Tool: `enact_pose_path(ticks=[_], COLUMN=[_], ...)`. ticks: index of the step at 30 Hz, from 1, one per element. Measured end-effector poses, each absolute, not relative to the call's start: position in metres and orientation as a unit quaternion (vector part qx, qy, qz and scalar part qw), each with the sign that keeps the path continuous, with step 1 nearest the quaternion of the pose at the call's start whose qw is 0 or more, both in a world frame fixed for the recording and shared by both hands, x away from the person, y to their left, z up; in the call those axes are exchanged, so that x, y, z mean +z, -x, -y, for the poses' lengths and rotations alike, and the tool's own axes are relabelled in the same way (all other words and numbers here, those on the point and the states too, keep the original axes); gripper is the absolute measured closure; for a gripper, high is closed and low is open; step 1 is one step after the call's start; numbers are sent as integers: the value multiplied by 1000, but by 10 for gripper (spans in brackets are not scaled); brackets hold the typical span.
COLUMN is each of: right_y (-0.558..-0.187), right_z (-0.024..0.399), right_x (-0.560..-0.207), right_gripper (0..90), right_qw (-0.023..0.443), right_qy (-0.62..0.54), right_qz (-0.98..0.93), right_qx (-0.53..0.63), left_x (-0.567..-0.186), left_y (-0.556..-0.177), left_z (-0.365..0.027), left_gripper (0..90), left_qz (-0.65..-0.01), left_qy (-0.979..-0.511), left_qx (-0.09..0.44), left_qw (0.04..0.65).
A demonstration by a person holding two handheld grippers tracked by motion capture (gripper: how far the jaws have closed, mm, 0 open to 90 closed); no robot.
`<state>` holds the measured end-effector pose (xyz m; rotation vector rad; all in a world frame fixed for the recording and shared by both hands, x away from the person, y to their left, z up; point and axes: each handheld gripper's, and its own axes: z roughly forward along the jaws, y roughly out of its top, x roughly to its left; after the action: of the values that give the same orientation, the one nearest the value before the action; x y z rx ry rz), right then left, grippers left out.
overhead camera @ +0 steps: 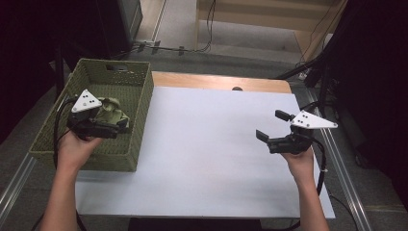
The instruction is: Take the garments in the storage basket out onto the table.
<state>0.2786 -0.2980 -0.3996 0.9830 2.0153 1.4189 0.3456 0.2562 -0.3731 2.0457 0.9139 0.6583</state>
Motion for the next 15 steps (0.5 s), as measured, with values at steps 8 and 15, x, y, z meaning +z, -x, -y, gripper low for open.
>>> enact_pose_path(ticks=[8, 15], right_y=[-279, -280], right_z=[298, 298], right_x=[-400, -400], right_gripper=[0, 0], right_qw=[240, 240], right_qy=[-360, -360], right_qz=[-736, -737], right_qx=[521, 519], left_x=[-377, -378], left_y=[-365, -377], left_z=[-269, -275], left_gripper=[0, 0], left_qz=[-381, -390], left_qy=[-814, -816], left_qx=[262, 253], left_qw=[352, 343])
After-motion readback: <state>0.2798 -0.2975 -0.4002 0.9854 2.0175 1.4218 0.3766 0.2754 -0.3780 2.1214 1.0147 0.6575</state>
